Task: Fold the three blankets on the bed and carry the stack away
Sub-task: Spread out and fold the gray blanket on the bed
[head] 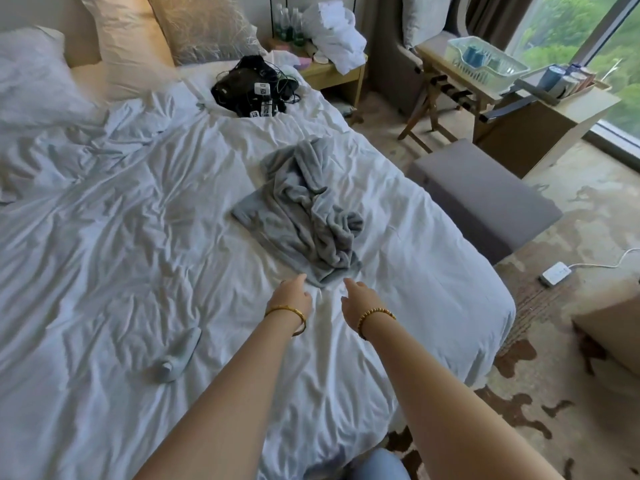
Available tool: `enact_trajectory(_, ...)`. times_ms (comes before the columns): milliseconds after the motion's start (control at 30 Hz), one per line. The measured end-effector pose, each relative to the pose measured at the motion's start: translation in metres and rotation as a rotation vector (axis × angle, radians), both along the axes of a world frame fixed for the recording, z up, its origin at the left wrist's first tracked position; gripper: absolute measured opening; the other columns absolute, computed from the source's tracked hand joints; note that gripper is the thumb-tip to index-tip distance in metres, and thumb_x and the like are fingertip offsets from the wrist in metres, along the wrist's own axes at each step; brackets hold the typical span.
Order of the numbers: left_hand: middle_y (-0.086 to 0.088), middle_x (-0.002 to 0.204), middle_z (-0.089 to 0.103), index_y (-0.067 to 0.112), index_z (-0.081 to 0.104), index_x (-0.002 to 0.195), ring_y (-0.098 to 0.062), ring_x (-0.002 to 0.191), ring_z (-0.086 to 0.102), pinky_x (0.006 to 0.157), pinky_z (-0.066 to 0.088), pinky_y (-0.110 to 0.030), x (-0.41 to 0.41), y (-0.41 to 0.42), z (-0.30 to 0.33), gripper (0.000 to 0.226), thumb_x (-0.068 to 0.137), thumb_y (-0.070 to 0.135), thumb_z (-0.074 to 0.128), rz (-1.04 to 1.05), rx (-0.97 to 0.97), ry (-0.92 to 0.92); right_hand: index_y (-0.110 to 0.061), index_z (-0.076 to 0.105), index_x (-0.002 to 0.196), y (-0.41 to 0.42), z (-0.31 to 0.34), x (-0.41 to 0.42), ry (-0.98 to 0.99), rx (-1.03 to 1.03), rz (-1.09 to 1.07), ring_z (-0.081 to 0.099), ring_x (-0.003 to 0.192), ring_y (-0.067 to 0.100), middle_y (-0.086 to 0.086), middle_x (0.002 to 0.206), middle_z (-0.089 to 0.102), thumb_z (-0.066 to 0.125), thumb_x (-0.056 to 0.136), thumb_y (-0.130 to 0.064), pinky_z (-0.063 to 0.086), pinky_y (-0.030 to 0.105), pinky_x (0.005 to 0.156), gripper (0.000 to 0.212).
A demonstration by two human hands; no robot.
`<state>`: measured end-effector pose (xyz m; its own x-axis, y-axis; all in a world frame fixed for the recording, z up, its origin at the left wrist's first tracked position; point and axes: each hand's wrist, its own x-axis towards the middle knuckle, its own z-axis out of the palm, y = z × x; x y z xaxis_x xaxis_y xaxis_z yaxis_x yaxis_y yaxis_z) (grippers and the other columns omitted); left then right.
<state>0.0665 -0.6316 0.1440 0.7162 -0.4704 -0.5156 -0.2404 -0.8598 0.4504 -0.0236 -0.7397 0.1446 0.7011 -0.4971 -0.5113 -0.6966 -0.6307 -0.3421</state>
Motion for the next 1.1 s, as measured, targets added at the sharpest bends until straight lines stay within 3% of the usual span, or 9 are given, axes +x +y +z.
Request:
enact_trajectory(233,-0.013,0.135,0.043,0.024,0.021,0.147,-0.030,0.110,0.054,0.093,0.048,-0.040,0.041,-0.055,-0.051,0.053,0.097,0.014,0.033,0.104,0.127,0.116,-0.010,0.037,0.132,-0.074,-0.049,0.054,0.053,0.117,0.055,0.042,0.123,0.030,0.012,0.138,0.040,0.034,0.098,-0.017,0.040,0.039,0.100,0.035)
enact_trajectory(400,-0.012,0.127,0.053,0.012,0.047,0.128,-0.029,0.112,0.054,0.093,0.044,-0.034,0.072,-0.111,-0.092,0.034,0.097,0.013,0.035,0.177,0.256,0.235,-0.019,0.024,0.144,-0.141,-0.095,0.093,0.148,0.183,0.180,0.037,0.130,0.030,0.010,0.144,0.033,0.037,0.095,-0.012,0.037,0.040,0.105,0.051)
enact_trajectory(567,-0.013,0.129,0.052,0.012,0.049,0.126,-0.030,0.117,0.050,0.096,0.041,-0.035,0.113,-0.138,-0.126,0.033,0.097,0.024,0.039,0.463,0.288,0.312,-0.019,0.047,0.132,-0.192,-0.133,0.132,0.178,0.294,0.151,0.047,0.119,0.032,0.013,0.133,0.043,0.033,0.094,-0.010,0.040,0.034,0.098,0.042)
enact_trajectory(667,-0.016,0.132,0.052,0.004,0.053,0.125,-0.030,0.120,0.049,0.101,0.039,-0.035,0.127,-0.145,-0.152,0.035,0.096,0.020,0.046,0.653,0.214,0.429,-0.018,0.061,0.121,-0.207,-0.152,0.149,0.133,0.378,0.112,0.045,0.120,0.028,0.009,0.129,0.048,0.040,0.093,-0.014,0.036,0.032,0.105,0.035)
enact_trajectory(733,-0.023,0.121,0.058,-0.005,0.062,0.098,-0.030,0.107,0.054,0.099,0.041,-0.038,0.129,-0.153,-0.165,0.019,0.093,0.009,0.050,0.841,0.095,0.493,-0.017,0.063,0.121,-0.214,-0.163,0.159,0.111,0.615,-0.028,0.050,0.115,0.022,0.007,0.127,0.055,0.045,0.093,-0.012,0.045,0.028,0.095,0.033)
enact_trajectory(800,-0.018,0.094,0.061,0.001,0.055,0.068,-0.026,0.092,0.052,0.086,0.045,-0.037,0.128,-0.156,-0.175,0.024,0.091,0.001,0.047,0.939,0.047,0.460,-0.007,0.062,0.120,-0.220,-0.165,0.170,0.090,0.881,-0.264,0.052,0.099,0.018,0.008,0.113,0.060,0.049,0.092,-0.007,0.045,0.019,0.071,0.031)
enact_trajectory(933,-0.006,0.098,0.060,0.013,0.062,0.101,-0.029,0.101,0.058,0.080,0.042,-0.028,0.125,-0.164,-0.155,0.022,0.088,0.006,0.046,0.947,-0.017,0.192,-0.006,0.061,0.082,-0.218,-0.151,0.181,0.052,1.131,-0.475,0.053,0.072,0.015,0.005,0.072,0.056,0.049,0.092,-0.011,0.044,0.019,0.068,0.017)
enact_trajectory(1033,-0.004,0.115,0.060,0.021,0.046,0.126,-0.018,0.105,0.057,0.088,0.045,-0.025,0.124,-0.174,-0.129,0.046,0.084,0.004,0.053,0.635,-0.164,0.416,-0.011,0.064,0.097,-0.208,-0.131,0.184,-0.033,1.308,-0.621,0.058,0.083,0.011,0.003,0.084,0.064,0.045,0.094,-0.015,0.042,0.022,0.079,0.020)
enact_trajectory(1100,0.001,0.117,0.057,0.026,0.025,0.142,-0.010,0.094,0.058,0.074,0.046,-0.013,0.127,-0.179,-0.116,0.070,0.084,0.010,0.060,0.509,-0.118,0.445,-0.013,0.067,0.105,-0.199,-0.114,0.186,-0.087,1.351,-0.651,0.057,0.101,0.014,0.004,0.099,0.067,0.044,0.093,-0.019,0.037,0.028,0.094,0.027)
